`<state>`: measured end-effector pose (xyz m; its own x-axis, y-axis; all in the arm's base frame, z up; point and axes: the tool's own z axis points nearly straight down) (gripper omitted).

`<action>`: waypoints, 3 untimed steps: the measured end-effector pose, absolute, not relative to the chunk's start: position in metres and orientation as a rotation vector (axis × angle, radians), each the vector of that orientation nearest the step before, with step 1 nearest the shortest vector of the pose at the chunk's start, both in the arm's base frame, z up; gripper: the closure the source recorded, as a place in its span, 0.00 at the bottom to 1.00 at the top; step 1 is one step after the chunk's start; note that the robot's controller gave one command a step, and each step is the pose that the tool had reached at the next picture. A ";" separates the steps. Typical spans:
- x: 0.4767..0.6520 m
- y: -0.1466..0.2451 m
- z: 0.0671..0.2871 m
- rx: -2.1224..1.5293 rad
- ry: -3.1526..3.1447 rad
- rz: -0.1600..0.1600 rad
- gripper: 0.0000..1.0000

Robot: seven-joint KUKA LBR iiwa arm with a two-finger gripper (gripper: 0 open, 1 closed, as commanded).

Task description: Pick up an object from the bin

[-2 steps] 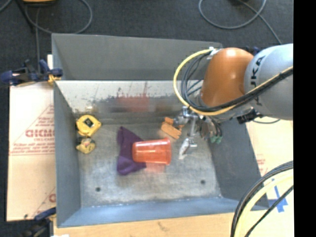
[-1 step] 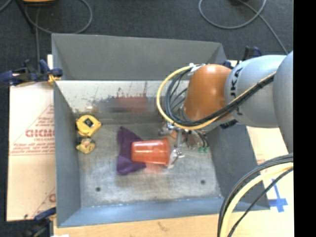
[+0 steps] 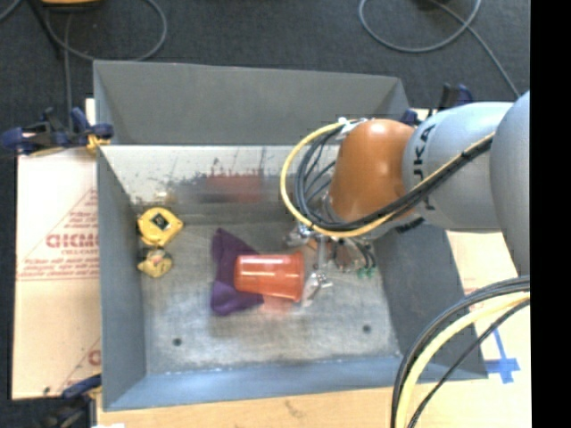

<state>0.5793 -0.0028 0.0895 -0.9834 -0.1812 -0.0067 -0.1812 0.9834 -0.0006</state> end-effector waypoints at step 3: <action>0.568 0.039 0.078 -0.536 3.105 -0.009 1.00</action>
Offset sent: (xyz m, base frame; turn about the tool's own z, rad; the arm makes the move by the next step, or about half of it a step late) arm -0.0126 0.0410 -0.0195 -0.0200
